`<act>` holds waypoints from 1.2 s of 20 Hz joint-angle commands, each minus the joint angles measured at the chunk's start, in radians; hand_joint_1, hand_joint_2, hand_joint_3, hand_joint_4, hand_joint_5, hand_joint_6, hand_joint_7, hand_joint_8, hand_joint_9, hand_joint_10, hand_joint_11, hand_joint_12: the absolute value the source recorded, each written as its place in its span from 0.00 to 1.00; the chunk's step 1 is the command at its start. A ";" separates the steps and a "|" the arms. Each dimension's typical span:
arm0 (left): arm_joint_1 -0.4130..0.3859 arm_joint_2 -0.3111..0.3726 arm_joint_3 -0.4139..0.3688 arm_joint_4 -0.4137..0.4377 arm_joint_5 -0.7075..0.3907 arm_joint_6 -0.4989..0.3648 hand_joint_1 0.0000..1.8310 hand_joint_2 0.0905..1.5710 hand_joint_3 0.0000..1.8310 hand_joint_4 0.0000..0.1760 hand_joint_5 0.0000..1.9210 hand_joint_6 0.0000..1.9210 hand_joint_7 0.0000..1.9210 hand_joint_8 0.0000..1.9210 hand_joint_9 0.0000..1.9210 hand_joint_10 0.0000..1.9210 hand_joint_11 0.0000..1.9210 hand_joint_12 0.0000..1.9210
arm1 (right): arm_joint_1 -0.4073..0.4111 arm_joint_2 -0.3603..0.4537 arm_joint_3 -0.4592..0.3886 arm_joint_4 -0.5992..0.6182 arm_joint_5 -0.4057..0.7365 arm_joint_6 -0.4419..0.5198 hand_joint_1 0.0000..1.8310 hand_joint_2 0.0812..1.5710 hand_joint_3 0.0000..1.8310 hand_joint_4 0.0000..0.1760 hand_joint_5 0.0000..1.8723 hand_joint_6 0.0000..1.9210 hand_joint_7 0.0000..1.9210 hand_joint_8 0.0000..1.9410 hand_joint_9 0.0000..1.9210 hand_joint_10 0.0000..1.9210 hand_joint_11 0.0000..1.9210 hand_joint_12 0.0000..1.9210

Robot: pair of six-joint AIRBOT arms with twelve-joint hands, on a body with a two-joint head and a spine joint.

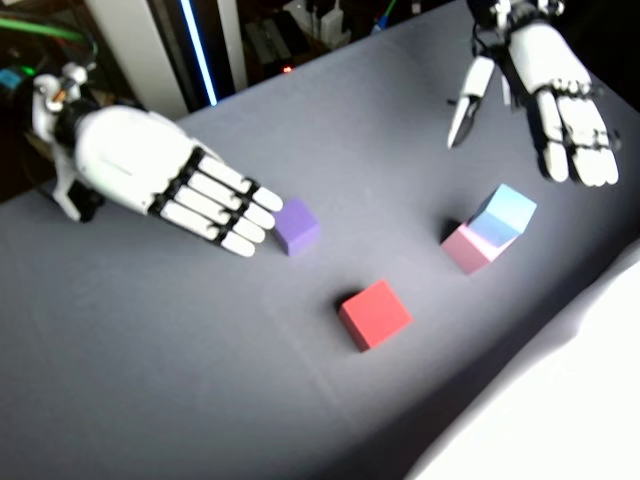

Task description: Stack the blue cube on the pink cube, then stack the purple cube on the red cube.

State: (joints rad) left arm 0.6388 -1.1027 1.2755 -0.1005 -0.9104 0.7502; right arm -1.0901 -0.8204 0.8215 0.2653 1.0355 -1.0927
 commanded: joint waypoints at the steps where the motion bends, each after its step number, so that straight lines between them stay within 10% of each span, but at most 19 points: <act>1: 0.010 0.017 -0.011 -0.006 -0.182 -0.018 0.31 0.85 0.01 1.00 0.00 0.00 0.00 0.00 0.00 0.00 0.00 0.00 | 0.013 0.003 0.005 -0.009 0.115 0.009 0.36 0.73 0.00 0.07 0.00 0.00 0.00 0.00 0.00 0.00 0.00 0.00; 5: 0.122 0.068 -0.095 0.009 -0.277 -0.041 0.29 0.84 0.00 1.00 0.00 0.00 0.00 0.00 0.00 0.00 0.00 0.00 | 0.039 -0.033 0.045 -0.008 0.083 0.042 0.40 0.74 0.00 0.06 0.00 0.00 0.00 0.00 0.00 0.00 0.00 0.00; 7: 0.191 0.091 -0.132 0.004 -0.329 -0.056 0.35 0.84 0.00 0.64 0.02 0.01 0.00 0.00 0.00 0.00 0.00 0.00 | 0.071 -0.060 0.073 -0.006 0.053 0.048 0.40 0.76 0.00 0.01 0.00 0.00 0.00 0.00 0.00 0.00 0.00 0.00; 15: 0.337 0.117 -0.201 -0.034 -0.438 -0.075 0.35 0.86 0.00 0.52 0.00 0.00 0.00 0.00 0.00 0.00 0.00 0.00 | 0.191 -0.186 0.198 0.035 -0.101 0.048 0.38 0.75 0.00 0.00 0.00 0.00 0.00 0.00 0.00 0.00 0.02 0.01; 17: 0.361 0.118 -0.207 -0.052 -0.443 -0.075 0.36 0.86 0.00 0.49 0.01 0.00 0.00 0.00 0.00 0.00 0.00 0.00 | 0.224 -0.226 0.238 0.046 -0.145 0.048 0.49 0.71 0.01 0.01 0.00 0.00 0.04 0.02 0.07 0.04 0.00 0.68; 20: 0.380 0.118 -0.210 -0.070 -0.451 -0.077 0.34 0.86 0.00 0.48 0.01 0.00 0.00 0.00 0.00 0.00 0.00 0.00 | 0.262 -0.269 0.284 0.057 -0.208 0.048 0.57 0.70 0.00 0.00 0.08 0.01 0.19 0.03 0.13 0.09 0.00 0.74; 21: 0.384 0.117 -0.211 -0.073 -0.455 -0.080 0.35 0.86 0.00 0.41 0.01 0.00 0.00 0.00 0.00 0.00 0.00 0.00 | 0.276 -0.290 0.306 0.062 -0.239 0.048 0.63 0.71 0.00 0.00 0.27 0.17 0.35 0.29 0.28 0.62 0.20 0.97; 22: 0.385 0.117 -0.211 -0.074 -0.456 -0.081 0.35 0.86 0.00 0.41 0.01 0.00 0.00 0.00 0.00 0.00 0.00 0.00 | 0.283 -0.303 0.318 0.064 -0.257 0.048 0.63 0.71 0.00 0.00 0.27 0.17 0.35 0.29 0.28 0.62 0.20 0.97; 23: 0.385 0.117 -0.211 -0.074 -0.457 -0.081 0.33 0.86 0.00 0.41 0.01 0.00 0.00 0.00 0.00 0.00 0.00 0.00 | 0.289 -0.316 0.334 0.064 -0.284 0.048 0.73 0.75 0.01 0.00 0.41 0.57 0.39 0.66 0.42 0.78 0.38 0.90; 24: 0.385 0.117 -0.211 -0.074 -0.459 -0.081 0.33 0.86 0.00 0.41 0.01 0.00 0.00 0.00 0.00 0.00 0.00 0.00 | 0.294 -0.325 0.343 0.064 -0.298 0.048 0.73 0.75 0.01 0.00 0.41 0.57 0.39 0.66 0.42 0.78 0.38 0.90</act>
State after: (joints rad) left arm 1.0283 -0.9928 1.0641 -0.1757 -1.2388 0.6743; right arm -0.7963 -1.1389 1.1629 0.3367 0.7017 -1.0374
